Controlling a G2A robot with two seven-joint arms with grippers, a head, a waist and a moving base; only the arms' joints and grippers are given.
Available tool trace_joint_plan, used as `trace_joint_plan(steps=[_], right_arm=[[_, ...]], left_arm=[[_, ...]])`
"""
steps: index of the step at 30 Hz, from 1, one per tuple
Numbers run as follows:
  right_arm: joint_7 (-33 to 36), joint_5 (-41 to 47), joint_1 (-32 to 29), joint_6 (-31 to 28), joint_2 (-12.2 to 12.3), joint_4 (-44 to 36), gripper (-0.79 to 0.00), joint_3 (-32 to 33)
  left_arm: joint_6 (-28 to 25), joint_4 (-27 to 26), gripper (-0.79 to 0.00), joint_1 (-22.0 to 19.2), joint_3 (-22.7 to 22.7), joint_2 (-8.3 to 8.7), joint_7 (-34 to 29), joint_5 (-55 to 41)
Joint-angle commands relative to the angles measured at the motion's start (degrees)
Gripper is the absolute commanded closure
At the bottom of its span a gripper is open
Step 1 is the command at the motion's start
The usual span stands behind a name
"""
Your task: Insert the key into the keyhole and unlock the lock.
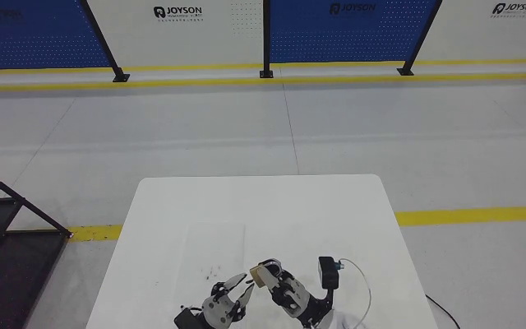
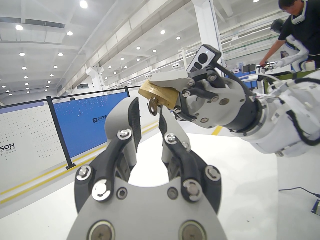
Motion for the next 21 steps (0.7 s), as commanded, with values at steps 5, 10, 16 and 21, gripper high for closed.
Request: trace_joint_plan(steps=[5,10,16,21], right_arm=[[0.0,-0.2,0.0,0.3,0.0,0.0,0.000,-0.1],[0.0,-0.3,0.1,0.5,0.1,-0.1,0.000,-0.2],[0.1,-0.1,0.2,0.4,0.1,0.0,0.000,-0.2],[0.1,0.0,0.2,0.4,0.2,0.0,0.000,-0.2]], left_arm=[[0.1,0.2,-0.145,-0.3,0.5,0.02,0.3,-0.3],[0.5,0.2,-0.077,-0.5,0.7,0.10,0.0,-0.2],[1.7,0.0,0.000,-0.5,0.5,0.31,0.2,1.0],[3.0,-0.2,0.000,-0.3,0.3,0.51,0.4,2.2]])
